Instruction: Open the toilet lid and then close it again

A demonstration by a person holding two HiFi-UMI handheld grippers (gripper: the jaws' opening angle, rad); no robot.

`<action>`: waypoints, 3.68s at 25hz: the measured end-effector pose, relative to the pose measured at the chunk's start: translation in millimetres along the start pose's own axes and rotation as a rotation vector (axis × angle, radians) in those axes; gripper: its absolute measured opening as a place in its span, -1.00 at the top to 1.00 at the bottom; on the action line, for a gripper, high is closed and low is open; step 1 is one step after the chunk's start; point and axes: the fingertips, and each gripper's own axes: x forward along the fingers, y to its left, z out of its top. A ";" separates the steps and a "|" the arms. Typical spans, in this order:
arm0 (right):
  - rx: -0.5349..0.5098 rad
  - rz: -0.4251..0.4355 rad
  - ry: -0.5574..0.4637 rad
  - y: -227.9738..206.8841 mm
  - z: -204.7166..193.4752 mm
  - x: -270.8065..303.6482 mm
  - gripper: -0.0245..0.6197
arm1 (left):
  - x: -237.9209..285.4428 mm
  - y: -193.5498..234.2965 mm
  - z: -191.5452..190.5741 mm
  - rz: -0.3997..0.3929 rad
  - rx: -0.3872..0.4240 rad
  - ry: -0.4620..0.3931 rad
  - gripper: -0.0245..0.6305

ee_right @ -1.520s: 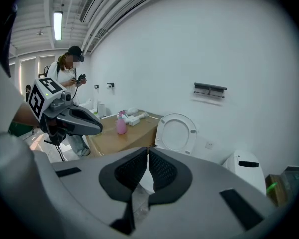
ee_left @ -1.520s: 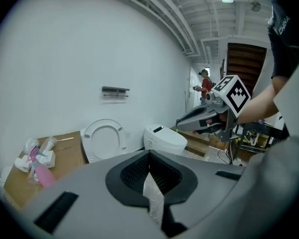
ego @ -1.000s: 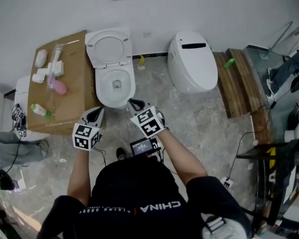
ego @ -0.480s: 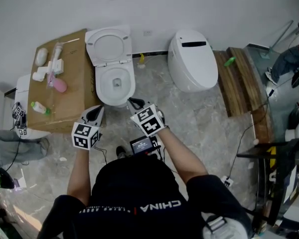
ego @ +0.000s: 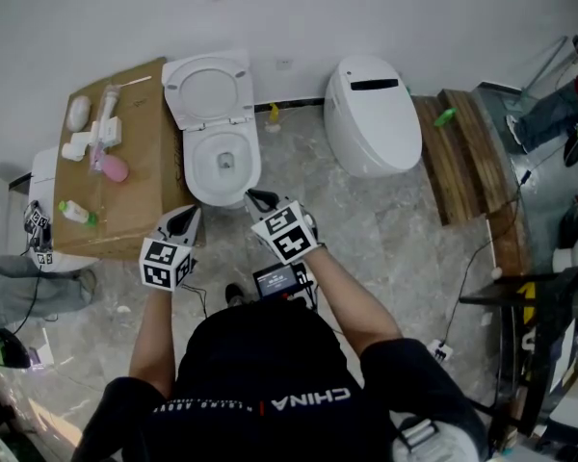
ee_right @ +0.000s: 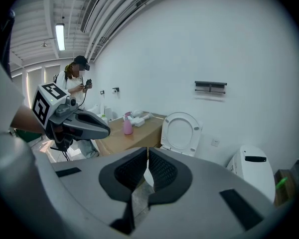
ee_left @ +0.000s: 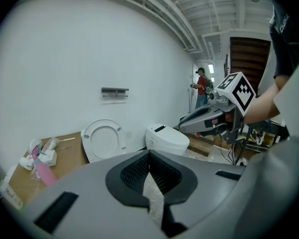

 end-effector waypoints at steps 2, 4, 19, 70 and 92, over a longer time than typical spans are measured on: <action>0.000 0.005 -0.001 -4.5 -0.5 -1.7 0.86 | 4.8 -1.3 0.8 0.006 -0.002 0.004 0.90; -0.005 0.012 -0.001 -12.5 -3.1 -5.1 0.86 | 11.7 -5.1 3.4 0.014 -0.003 0.009 0.90; 0.006 0.085 -0.071 -65.0 -5.4 7.4 0.86 | 55.3 -7.9 13.6 0.090 -0.013 0.014 0.90; -0.006 0.079 -0.023 -176.4 140.6 244.9 0.88 | 208.0 238.0 88.1 -0.005 -0.026 0.009 0.90; -0.166 0.095 0.081 -246.5 163.3 314.8 0.88 | 287.4 320.0 138.2 0.003 0.167 0.056 0.89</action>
